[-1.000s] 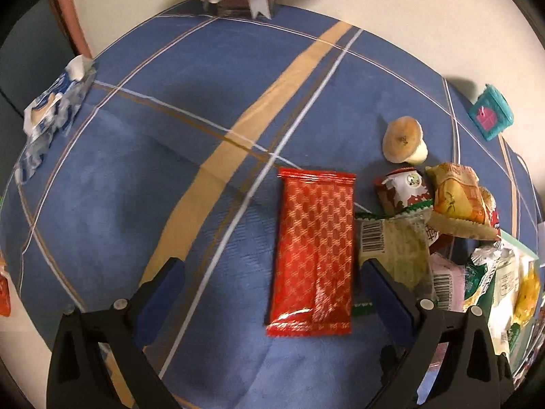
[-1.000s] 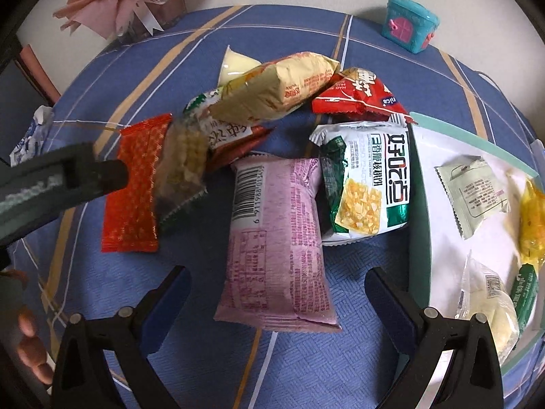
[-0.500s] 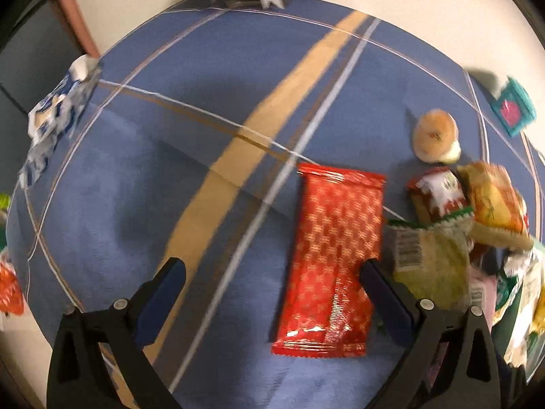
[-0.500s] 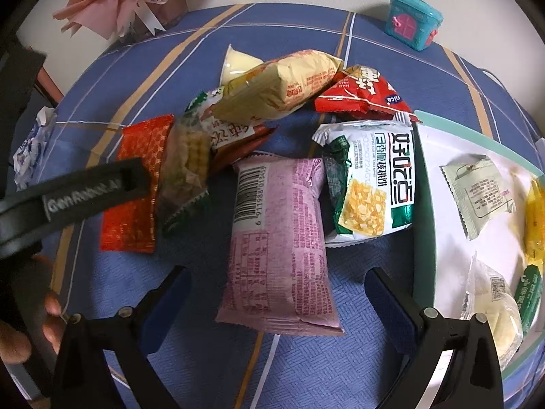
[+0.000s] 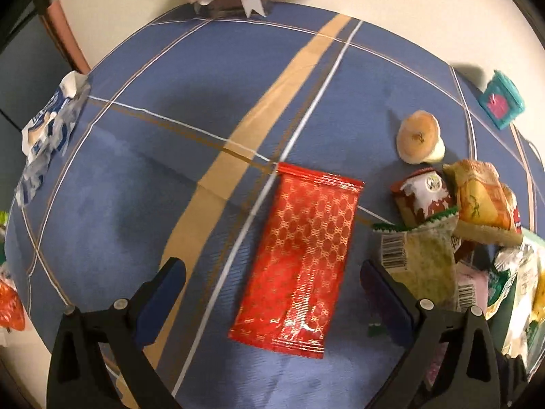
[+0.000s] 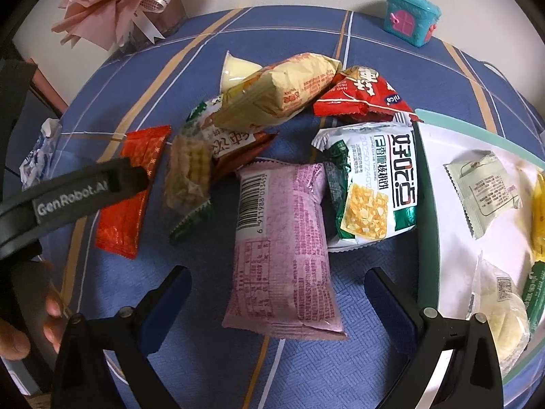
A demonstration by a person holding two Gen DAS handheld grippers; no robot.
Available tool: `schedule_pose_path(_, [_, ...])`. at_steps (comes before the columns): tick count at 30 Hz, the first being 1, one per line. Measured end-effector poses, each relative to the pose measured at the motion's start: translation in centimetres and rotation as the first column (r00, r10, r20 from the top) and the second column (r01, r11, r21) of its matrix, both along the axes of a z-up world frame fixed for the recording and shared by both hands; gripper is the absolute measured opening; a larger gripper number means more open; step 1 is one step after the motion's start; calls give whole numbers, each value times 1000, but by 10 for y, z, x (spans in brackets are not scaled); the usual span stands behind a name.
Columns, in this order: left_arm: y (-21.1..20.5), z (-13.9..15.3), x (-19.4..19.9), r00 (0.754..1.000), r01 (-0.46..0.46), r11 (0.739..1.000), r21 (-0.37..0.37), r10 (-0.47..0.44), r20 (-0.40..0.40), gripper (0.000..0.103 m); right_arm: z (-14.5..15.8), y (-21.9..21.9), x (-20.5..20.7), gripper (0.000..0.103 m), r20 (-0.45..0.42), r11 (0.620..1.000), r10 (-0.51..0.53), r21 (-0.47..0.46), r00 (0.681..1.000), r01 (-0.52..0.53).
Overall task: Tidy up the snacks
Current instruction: 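Grasp the red patterned packet with the left tool while the right grasps the pink bag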
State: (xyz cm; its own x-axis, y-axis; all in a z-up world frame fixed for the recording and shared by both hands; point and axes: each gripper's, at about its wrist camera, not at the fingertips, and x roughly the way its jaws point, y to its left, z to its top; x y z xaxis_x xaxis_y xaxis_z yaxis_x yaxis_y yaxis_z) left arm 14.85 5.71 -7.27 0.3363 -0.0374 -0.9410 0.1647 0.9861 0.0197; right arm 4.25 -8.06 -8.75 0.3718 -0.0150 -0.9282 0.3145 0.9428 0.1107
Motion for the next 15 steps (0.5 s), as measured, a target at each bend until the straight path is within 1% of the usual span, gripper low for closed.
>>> schedule_pose_path(2, [-2, -3, 1, 1000, 1, 1000, 7, -1, -3, 100, -2, -1, 1, 102, 0, 1000, -2, -1, 1000, 2])
schedule_pose_path(5, [-6, -6, 3, 1000, 11, 1000, 13, -11, -11, 88, -2, -5, 2, 95, 0, 1000, -6, -16, 1000, 6])
schedule_pose_path(7, [-11, -10, 5, 1000, 22, 1000, 11, -22, -21, 85, -2, -6, 3, 86, -5, 1000, -2, -30, 1000, 2])
schedule_pose_path(8, [-12, -10, 5, 999, 26, 1000, 10, -26, -23, 81, -2, -6, 3, 84, -4, 999, -3, -35, 1000, 2])
schedule_pose_path(10, [-12, -13, 7, 999, 37, 999, 1, -37, -19, 71, -2, -7, 3, 70, -4, 999, -5, -38, 1000, 5])
schedule_pose_path(11, [-13, -11, 7, 999, 43, 999, -5, -43, -15, 61, -1, -7, 2, 66, -1, 999, -11, -40, 1000, 11])
schedule_pose_path(12, [-14, -10, 7, 999, 44, 999, -3, -44, -11, 55, 0, -9, 2, 57, 3, 999, -15, -40, 1000, 15])
schedule_pose_path(13, [-13, -9, 7, 999, 44, 999, -3, -44, -5, 53, 1, -10, 2, 53, 9, 999, -19, -34, 1000, 19])
schedule_pose_path(15, [-12, -8, 7, 999, 44, 999, -16, -44, -8, 48, 4, -10, 1, 50, 20, 1000, -23, -20, 1000, 23])
